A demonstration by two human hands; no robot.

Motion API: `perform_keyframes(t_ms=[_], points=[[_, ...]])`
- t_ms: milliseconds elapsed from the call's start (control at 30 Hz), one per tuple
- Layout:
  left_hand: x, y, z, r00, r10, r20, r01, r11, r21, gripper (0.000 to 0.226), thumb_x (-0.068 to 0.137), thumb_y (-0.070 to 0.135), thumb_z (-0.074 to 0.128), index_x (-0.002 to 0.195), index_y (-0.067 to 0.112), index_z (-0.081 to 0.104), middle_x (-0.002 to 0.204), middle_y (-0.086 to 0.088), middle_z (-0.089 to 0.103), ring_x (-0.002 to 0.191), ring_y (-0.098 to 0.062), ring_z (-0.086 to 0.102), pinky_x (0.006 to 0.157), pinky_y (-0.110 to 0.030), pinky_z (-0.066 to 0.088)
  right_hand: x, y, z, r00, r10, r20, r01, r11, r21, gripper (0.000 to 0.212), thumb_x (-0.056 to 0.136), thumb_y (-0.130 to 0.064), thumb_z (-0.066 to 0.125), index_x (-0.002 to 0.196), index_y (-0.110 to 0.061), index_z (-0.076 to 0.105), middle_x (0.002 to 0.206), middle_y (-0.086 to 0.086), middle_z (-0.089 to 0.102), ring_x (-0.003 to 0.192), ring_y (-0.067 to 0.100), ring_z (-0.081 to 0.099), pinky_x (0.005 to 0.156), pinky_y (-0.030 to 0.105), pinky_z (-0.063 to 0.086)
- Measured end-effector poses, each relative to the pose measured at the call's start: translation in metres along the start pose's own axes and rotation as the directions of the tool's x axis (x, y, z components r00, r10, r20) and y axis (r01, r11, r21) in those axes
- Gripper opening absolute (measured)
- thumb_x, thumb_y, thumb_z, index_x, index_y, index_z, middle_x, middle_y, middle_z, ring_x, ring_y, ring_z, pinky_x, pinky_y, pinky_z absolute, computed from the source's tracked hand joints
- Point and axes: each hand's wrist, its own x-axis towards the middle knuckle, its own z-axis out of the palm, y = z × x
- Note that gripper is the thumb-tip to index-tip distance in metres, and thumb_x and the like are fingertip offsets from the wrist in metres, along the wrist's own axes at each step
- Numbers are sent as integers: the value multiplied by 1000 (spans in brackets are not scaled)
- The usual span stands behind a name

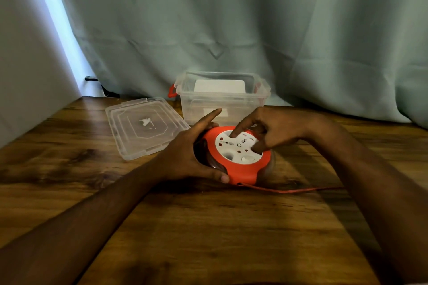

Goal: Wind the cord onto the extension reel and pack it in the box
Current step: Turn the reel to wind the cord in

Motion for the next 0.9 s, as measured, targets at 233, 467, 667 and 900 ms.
perform_keyframes(t_ms=[233, 467, 667, 900], points=[[0, -3, 1, 1000, -2, -13, 2, 1000, -10, 134, 57, 43, 100, 158, 53, 11, 138, 37, 41, 124, 21, 45, 96, -3, 43, -1, 2, 1, 999, 37, -10, -37, 999, -13, 56, 80, -38, 84, 133, -37, 66, 138, -14, 63, 108, 6, 66, 94, 28, 59], [1, -1, 1, 1000, -14, -20, 14, 1000, -1, 135, 56, 47, 98, 158, 52, 10, 146, 26, 43, 131, 6, 47, 101, -9, 45, 0, -5, 3, 991, 116, -68, -121, 989, -80, 57, 72, -62, 83, 118, -30, 73, 121, -13, 65, 97, 6, 62, 80, 22, 52], [2, 1, 1, 1000, -3, -26, 3, 1000, 6, 135, 56, 47, 98, 159, 51, 11, 152, 18, 45, 137, 0, 48, 106, -14, 45, -1, -9, 8, 988, 116, -101, -126, 987, -98, 49, 72, -72, 76, 83, -24, 76, 83, -16, 71, 75, 3, 66, 58, 18, 43], [0, 1, 1, 1000, -7, -24, 7, 1000, -5, 136, 56, 47, 99, 159, 51, 10, 156, 13, 44, 139, -5, 48, 108, -17, 46, 3, -22, 16, 978, 117, -174, -151, 968, -199, 56, 80, -78, 62, 60, -27, 55, 53, -11, 56, 52, 6, 59, 52, 23, 38]])
